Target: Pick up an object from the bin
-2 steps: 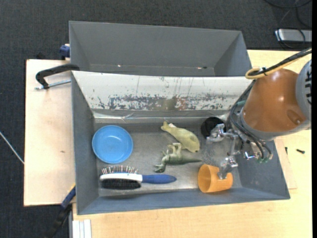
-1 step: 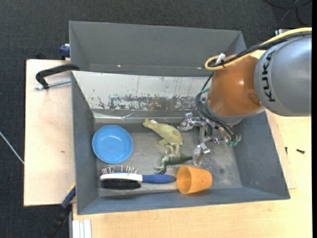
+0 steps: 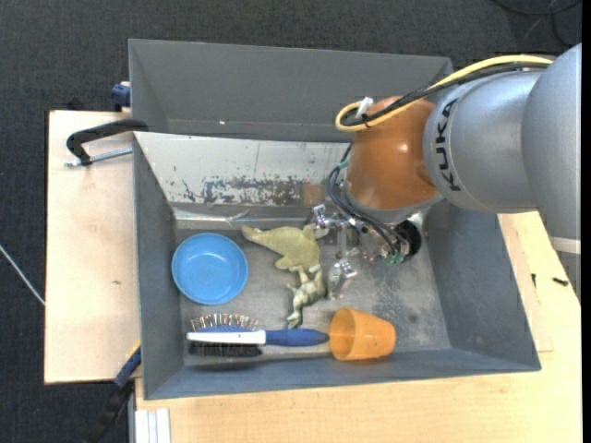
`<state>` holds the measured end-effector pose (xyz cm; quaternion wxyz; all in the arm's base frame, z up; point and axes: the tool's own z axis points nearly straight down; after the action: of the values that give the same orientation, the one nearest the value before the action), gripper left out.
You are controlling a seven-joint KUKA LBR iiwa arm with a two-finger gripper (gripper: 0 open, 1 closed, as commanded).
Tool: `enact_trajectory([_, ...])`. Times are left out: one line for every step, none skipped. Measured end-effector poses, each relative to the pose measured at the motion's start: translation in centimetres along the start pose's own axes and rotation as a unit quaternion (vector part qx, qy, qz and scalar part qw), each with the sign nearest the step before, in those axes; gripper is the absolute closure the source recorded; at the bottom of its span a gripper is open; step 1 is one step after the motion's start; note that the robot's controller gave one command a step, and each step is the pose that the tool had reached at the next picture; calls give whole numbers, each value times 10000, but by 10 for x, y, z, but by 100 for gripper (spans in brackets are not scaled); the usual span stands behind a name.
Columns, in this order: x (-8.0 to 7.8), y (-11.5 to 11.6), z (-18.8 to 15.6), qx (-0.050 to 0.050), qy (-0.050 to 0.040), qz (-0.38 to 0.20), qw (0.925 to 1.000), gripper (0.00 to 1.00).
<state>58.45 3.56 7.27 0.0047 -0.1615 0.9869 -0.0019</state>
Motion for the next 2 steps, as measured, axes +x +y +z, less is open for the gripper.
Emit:
enact_trajectory([-1,-1,-2,-13,33,8,10000,0])
enact_trajectory([-4,0,-4,-17,-29,1,10000,100])
